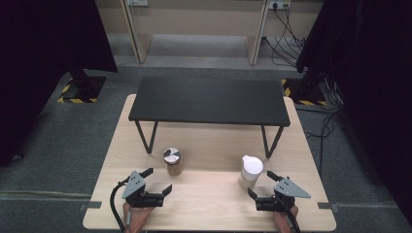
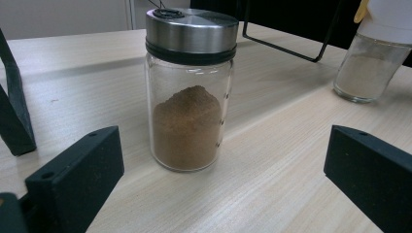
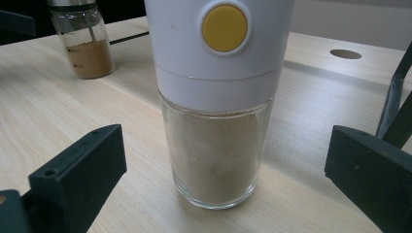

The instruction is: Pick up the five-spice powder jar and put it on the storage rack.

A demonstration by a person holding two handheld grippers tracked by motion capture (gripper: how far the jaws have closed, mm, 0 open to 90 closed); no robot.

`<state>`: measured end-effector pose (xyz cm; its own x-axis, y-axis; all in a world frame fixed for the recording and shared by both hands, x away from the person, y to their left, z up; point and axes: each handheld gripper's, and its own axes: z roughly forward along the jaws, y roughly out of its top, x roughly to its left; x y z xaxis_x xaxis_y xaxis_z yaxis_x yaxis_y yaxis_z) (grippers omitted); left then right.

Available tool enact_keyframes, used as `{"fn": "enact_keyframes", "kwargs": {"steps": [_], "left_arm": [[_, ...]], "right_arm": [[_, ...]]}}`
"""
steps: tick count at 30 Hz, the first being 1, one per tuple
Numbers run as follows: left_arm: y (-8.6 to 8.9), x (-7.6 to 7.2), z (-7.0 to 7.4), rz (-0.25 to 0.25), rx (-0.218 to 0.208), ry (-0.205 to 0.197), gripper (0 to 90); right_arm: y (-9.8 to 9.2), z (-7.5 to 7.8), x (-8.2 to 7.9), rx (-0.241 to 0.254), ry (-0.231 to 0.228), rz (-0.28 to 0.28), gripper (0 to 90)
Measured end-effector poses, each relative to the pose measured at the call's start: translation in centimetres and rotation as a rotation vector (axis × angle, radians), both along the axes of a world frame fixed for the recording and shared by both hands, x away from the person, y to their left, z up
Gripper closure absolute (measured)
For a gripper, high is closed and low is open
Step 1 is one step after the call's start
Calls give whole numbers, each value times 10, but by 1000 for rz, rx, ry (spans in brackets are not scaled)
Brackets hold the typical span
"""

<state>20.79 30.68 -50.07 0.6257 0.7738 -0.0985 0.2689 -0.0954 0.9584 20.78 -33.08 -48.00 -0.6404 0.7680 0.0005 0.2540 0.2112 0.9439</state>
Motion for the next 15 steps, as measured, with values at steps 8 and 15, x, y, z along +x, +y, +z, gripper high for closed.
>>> {"fn": "enact_keyframes", "kwargs": {"steps": [8,15], "left_arm": [[0,0,0,1,2,0,3],[-2,-1,1,-1,14,-4,3]], "right_arm": [[0,0,0,-2,-1,-2,13],[1,0,-1,-9,-5,0,13]]}}
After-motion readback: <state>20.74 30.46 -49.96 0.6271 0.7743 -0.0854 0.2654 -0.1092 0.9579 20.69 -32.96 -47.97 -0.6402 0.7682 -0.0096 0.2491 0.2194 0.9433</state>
